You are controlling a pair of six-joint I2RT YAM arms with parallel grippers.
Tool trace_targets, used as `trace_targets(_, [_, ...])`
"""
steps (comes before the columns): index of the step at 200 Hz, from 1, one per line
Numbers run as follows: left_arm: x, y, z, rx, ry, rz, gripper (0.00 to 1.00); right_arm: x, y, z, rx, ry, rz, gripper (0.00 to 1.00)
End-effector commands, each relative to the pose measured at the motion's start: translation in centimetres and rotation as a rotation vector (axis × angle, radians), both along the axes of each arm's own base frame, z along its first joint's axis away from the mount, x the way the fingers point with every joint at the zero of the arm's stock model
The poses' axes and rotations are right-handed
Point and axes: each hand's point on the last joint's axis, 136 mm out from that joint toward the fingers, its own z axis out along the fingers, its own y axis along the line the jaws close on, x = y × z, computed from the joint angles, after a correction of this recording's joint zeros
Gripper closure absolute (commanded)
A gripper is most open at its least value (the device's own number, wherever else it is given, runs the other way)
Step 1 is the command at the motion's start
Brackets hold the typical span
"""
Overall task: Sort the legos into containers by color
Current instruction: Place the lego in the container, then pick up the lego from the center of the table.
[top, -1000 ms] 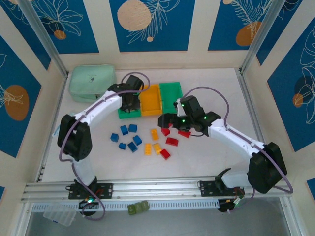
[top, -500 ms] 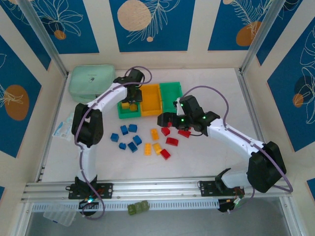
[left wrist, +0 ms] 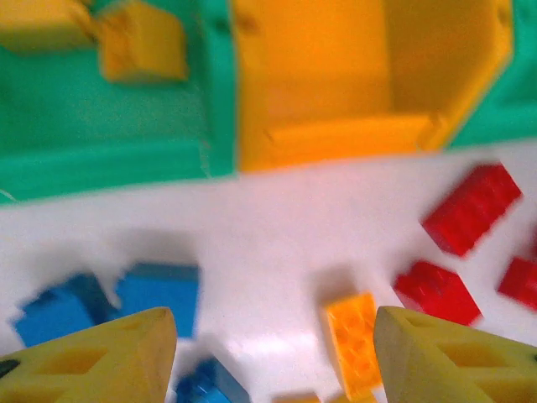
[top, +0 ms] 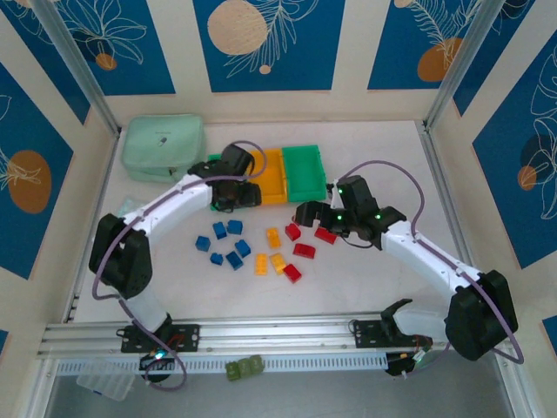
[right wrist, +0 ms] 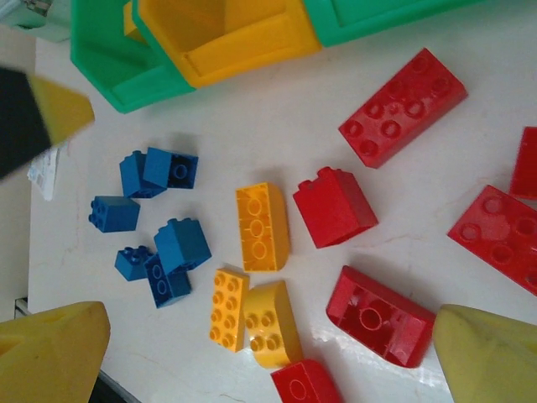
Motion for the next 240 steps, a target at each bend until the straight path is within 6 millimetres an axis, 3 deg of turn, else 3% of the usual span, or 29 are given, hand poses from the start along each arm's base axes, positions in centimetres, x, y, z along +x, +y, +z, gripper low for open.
trace_targets(1, [-2.8,-2.3,-0.9,-0.039,0.058,-0.024,0.36,-1.3,-0.3,-0.8,0.006,0.037,0.014,0.01])
trace_targets(63, [-5.5,-5.6,-4.5,0.009,0.146,-0.069,0.36,-1.5,-1.5,-1.6,-0.006,0.048,-0.002,0.01])
trace_targets(155, [-4.7,-7.4,-8.8,0.085,0.188,-0.066,0.40,-0.8,-3.6,-1.2,0.012,0.026,-0.060,0.01])
trace_targets(198, [-4.5,-7.6,-10.4,0.130,0.199,-0.065,0.49,-0.7,-3.5,-1.4,0.030,0.031,-0.061,0.01])
trace_targets(213, [-4.7,-7.3,-11.0,0.146,0.206,-0.055,0.56,-0.8,-3.3,-1.4,0.033,0.034,-0.054,0.01])
trace_targets(240, [-4.4,-6.9,-10.5,0.155,0.183,-0.041,0.65,-0.8,-3.1,-1.5,0.031,0.032,-0.047,0.01])
